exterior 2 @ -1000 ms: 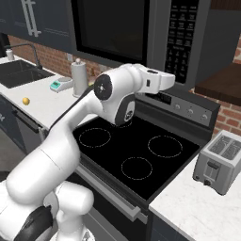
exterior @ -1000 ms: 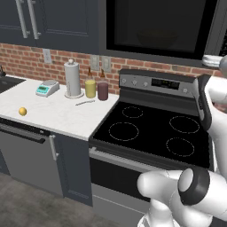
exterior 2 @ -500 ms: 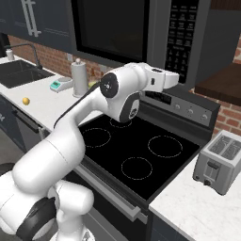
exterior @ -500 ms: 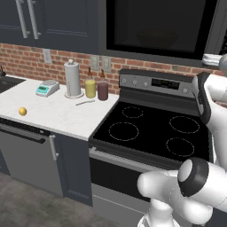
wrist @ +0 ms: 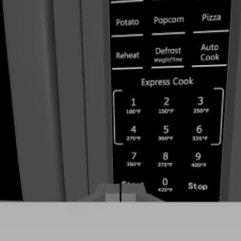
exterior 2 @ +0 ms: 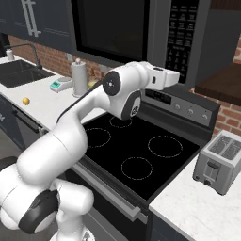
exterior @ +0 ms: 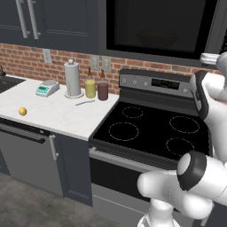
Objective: Pick the carrot from the sink and place it in the bowl. Then pick the bowl and place it in the microwave. Then close the microwave door and press the start button.
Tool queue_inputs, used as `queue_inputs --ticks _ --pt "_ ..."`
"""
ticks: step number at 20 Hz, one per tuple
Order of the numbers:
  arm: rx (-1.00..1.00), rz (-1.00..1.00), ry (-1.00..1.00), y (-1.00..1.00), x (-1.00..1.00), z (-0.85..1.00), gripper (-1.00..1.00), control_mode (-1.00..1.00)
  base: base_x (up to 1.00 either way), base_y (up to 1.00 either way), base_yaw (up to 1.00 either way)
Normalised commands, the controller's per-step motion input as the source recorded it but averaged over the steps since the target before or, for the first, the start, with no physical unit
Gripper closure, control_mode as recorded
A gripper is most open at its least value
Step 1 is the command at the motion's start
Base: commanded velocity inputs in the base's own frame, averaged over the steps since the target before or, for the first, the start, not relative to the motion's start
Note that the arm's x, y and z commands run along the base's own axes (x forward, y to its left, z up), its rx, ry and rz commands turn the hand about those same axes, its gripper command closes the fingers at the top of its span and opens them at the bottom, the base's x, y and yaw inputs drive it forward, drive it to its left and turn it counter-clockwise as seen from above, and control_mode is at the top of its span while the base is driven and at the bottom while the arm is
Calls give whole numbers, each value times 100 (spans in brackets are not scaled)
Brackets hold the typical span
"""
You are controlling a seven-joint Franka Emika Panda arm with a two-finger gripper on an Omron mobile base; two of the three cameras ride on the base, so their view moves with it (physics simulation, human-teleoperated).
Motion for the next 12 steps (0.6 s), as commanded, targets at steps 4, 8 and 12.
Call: queue_inputs --ticks 4,8,12 --pt "0 0 0 -17 19 -1 100 -100 0 0 0" --pt "0 1 0 -13 26 -8 100 -100 0 0 0" --pt "2 3 0 -11 47 -29 100 -100 0 0 0"
